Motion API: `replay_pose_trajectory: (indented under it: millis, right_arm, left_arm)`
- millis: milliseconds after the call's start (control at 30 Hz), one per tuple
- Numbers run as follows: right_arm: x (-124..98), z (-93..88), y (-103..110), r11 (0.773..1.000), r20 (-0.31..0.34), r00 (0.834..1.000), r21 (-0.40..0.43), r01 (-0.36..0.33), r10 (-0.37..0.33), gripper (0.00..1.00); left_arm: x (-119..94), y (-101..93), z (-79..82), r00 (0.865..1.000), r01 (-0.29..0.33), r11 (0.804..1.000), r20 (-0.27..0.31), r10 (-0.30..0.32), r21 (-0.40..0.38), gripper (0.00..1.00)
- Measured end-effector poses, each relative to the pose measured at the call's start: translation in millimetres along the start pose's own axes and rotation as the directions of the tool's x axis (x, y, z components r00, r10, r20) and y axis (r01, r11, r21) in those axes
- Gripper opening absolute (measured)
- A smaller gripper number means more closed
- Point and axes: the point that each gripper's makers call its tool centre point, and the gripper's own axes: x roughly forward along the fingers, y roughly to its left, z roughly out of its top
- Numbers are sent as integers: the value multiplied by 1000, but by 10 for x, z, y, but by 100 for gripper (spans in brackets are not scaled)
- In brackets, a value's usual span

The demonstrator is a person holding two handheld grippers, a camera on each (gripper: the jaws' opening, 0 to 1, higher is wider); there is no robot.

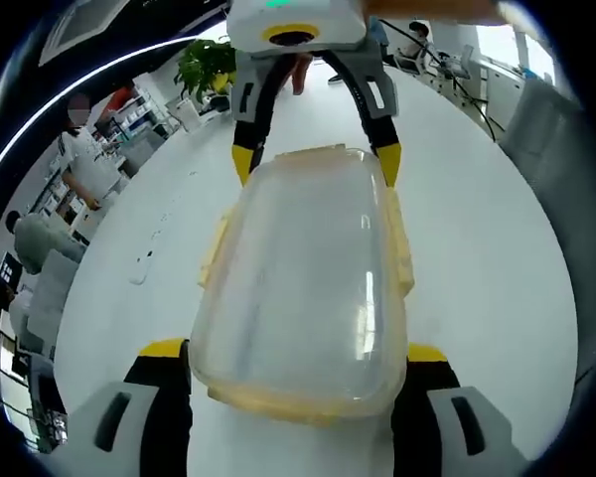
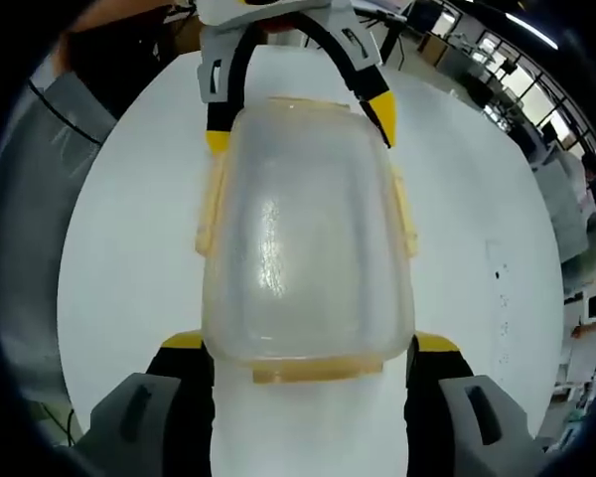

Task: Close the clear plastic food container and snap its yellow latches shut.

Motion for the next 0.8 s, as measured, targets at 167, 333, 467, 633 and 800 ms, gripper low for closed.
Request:
replay_pose_trajectory:
  millis: [167,333,467,633,800]
  right_arm:
    - [-67,-45,80,999,-24,1000,48,-5,6,86]
    - [-121,-29,138,998,-32,999,61,10,-8,93]
    - [-170,5,150,997,-26,999,69,42,-40,99]
    - [-300,125,89,979,63,989,166,122,-134,100]
    - [-483,99,110,959,88,978,229,167,-191,100]
  left_arm:
    - [-80,3,93,996,3,985,89,13,-174,82]
    - [-111,-108,66,996,12,987,94,3,-158,99]
    - [-214,-75,74,992,-20,974,116,48,-224,99]
    - [-425,-80,237,970,14,910,227,88,-415,99]
    - [-701,-31,380,924,6,842,325,201,-539,99]
